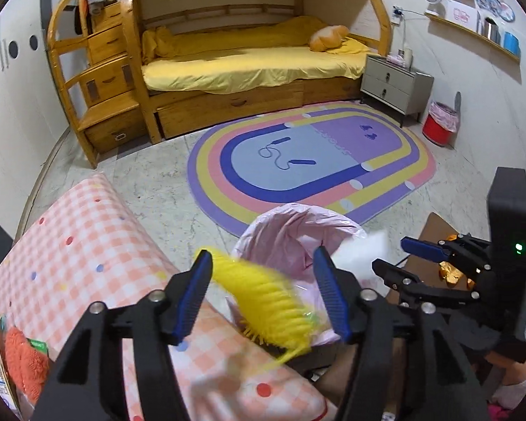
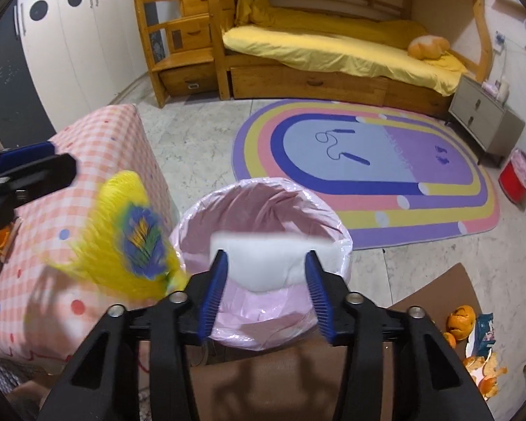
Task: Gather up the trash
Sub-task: 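Carry the foam block and yellow net over the pink trash bin with both tools, then open both tools to drop the items into the bin, return to table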
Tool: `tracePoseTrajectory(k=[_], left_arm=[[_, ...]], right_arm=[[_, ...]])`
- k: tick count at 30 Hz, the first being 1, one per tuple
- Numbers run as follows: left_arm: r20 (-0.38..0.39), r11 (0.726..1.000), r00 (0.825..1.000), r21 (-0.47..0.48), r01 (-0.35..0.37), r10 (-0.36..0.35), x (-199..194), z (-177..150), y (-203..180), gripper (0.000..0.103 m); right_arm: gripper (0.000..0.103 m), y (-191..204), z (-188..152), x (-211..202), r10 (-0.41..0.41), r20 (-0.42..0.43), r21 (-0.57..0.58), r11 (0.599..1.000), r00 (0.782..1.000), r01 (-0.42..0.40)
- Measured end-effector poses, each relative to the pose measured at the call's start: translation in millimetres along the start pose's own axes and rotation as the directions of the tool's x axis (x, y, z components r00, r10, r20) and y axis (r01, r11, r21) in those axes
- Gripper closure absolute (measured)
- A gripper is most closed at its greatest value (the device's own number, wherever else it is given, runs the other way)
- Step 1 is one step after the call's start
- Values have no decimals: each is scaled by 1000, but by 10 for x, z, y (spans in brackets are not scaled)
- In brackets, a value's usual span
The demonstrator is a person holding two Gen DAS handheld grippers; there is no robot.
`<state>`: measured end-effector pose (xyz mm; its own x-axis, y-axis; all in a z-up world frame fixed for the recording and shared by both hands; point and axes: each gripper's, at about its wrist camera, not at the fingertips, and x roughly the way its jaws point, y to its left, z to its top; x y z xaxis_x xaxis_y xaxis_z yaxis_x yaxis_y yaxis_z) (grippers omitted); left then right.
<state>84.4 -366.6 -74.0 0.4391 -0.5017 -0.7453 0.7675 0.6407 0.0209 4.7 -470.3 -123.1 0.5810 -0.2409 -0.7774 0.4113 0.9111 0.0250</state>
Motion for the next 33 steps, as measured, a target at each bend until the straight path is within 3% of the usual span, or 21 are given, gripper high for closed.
tracePoseTrajectory(k=[7, 13, 23, 29, 33], left_arm=[[28, 996, 998, -63, -60, 62, -317, -99, 266, 39], [54, 985, 991, -124, -118, 126, -806, -387, 551, 36], [70, 952, 968, -212, -221, 240, -1462, -1012, 985, 31], [44, 915, 953, -298, -274, 300, -1683, -1376, 1308, 29], [18, 878, 940, -363, -312, 341, -1842, -1615, 1519, 28]], right_arm=[[51, 16, 22, -438, 25, 56, 42, 999, 998, -27], [51, 220, -37, -983, 34, 120, 20, 999, 992, -36], [58, 361, -382, -1047, -19, 42, -9, 1000, 999, 20], [60, 651, -303, -1289, 38, 113, -53, 998, 993, -32], [59, 1099, -180, -1441, 148, 151, -136, 982, 977, -128]])
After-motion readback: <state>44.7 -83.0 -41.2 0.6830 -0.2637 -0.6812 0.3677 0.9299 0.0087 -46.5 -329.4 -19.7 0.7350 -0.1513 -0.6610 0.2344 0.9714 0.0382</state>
